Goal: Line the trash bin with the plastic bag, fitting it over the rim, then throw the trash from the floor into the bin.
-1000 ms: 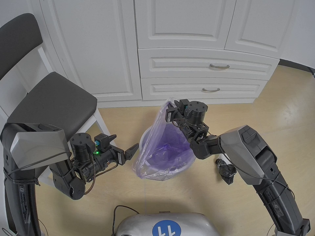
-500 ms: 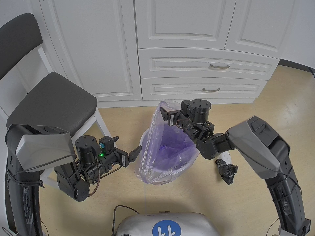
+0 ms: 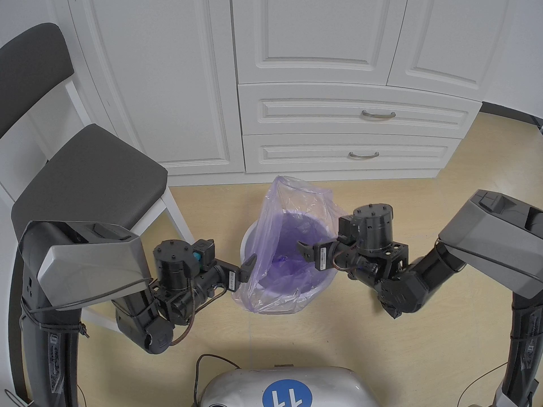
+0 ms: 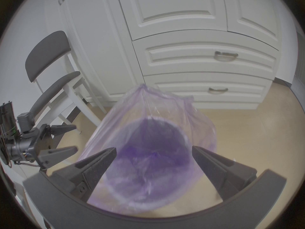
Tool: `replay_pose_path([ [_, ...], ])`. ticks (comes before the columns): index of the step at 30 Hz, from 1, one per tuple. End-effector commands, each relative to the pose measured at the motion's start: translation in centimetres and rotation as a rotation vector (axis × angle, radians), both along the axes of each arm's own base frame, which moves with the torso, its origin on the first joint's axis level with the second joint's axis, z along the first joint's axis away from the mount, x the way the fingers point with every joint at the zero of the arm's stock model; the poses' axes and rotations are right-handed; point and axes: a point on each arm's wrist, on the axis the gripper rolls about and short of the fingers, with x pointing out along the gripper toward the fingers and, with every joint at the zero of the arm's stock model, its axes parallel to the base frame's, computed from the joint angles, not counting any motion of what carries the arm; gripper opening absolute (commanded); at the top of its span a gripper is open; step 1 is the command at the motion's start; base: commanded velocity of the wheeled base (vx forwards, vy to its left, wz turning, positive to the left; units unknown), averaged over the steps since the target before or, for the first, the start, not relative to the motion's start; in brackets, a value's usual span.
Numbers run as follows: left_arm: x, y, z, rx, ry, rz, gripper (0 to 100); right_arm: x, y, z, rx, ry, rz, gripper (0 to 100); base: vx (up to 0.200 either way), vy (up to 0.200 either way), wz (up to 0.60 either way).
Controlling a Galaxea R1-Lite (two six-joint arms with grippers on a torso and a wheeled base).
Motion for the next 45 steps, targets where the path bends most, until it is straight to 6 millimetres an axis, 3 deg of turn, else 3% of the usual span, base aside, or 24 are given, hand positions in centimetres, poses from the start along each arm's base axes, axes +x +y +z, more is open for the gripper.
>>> replay_pose_path([
  [1,1.2,-4.2,0.9,0.022,-0.006,0.024,100,-2.5,-2.1,0.5,0.031,0.032,-0.043,100,0.000,0.000,0.00],
  [7,4.0,-5.8,0.8,0.055,0.016,0.110,100,-0.8,-2.6,-1.7,0.003,0.061,-0.084,100,0.000,0.000,0.00],
  [12,4.4,-6.2,-0.9,0.074,0.033,0.126,100,0.9,-3.8,-2.4,-0.023,0.052,-0.146,100,0.000,0.000,0.00],
  [17,4.6,-6.3,0.1,0.055,0.009,0.129,100,1.5,-4.7,-2.6,-0.032,0.049,-0.167,100,0.000,0.000,0.00],
  [23,4.8,-6.3,-0.4,0.066,0.019,0.138,100,2.4,-5.2,-3.7,-0.059,0.056,-0.187,100,0.000,0.000,0.00],
  [32,7.9,-2.9,-1.4,0.158,-0.007,0.276,100,3.3,-6.6,-4.6,-0.113,0.058,-0.227,100,0.000,0.000,0.00],
  [45,10.2,-1.0,-0.2,0.138,-0.048,0.386,100,4.0,-8.8,-5.3,-0.185,0.069,-0.256,100,0.000,0.000,0.00],
])
